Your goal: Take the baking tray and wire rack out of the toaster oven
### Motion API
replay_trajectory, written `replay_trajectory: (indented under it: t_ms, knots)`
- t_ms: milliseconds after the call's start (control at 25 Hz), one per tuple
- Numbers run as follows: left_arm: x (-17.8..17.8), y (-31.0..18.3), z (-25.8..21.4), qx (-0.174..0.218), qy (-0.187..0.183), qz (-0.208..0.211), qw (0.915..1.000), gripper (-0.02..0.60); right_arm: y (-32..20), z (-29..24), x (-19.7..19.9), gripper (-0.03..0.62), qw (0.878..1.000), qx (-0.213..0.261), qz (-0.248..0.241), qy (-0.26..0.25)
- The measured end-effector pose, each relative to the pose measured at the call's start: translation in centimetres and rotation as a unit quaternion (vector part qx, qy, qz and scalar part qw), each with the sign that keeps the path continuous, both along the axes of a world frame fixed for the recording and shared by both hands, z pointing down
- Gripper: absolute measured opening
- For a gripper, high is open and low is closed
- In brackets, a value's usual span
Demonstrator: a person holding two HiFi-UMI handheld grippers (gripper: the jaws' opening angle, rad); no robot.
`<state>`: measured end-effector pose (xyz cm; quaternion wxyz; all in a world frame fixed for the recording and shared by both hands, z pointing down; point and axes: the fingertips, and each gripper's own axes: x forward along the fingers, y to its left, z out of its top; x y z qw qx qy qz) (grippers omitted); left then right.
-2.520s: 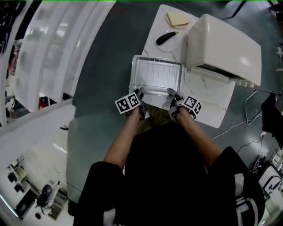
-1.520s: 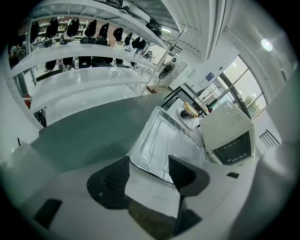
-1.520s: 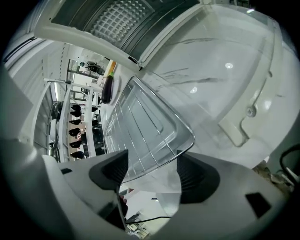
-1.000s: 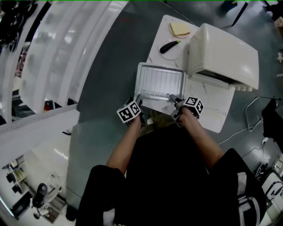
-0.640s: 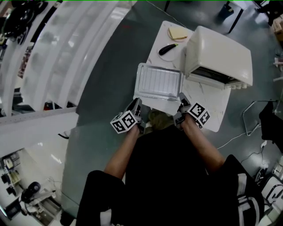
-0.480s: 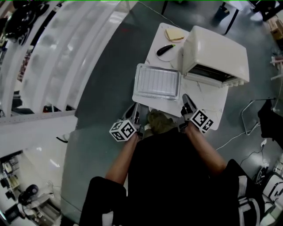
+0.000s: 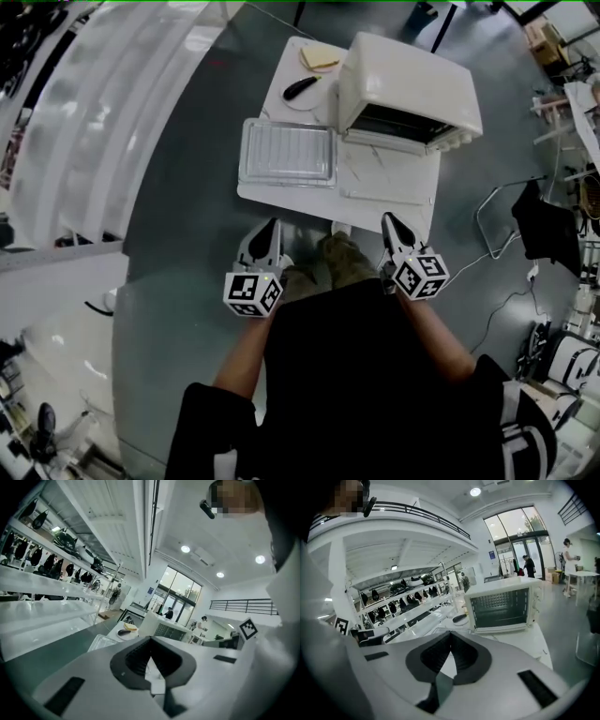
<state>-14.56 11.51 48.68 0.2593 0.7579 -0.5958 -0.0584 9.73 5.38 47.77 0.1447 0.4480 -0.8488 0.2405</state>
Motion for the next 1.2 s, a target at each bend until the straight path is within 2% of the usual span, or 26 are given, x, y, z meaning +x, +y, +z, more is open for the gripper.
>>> replay_trajectory:
  t_ms: [160,320,480,800,1000,1200]
  knots:
    - [4.2,-0.1,-1.0,0.012,0.026,0.04,0.9988,0.02,0.7,-0.9,3.7,0.025,0.999,0.023,0.023,0.023]
    - [8.8,0.4,-2.9,0.029,-0.03,0.049,0.998,0.02,1.7,-2.7,8.3,0.025,0.997,0.055,0.035,0.034]
    - [13.3,0.6,-4.8,0.055,-0.05,0.039,0.9964,0.02,2.8,-4.0,14.5,0.025,0.996,0.077,0.04,0.028]
    - [20.9,4.3,-6.3,0.063,-0.095,0.004,0.9935,0.02,6.3,-6.2,27.5,0.023,0.992,0.101,0.077,-0.002]
    - [23.8,5.4,-6.8,0.06,-0.111,0.003,0.992,0.02,7.1,-7.2,31.5,0.023,0.989,0.122,0.081,0.017]
    - [25.1,5.6,-7.7,0.069,-0.11,-0.024,0.9912,0.02,7.9,-7.1,34.2,0.023,0.989,0.123,0.075,0.023]
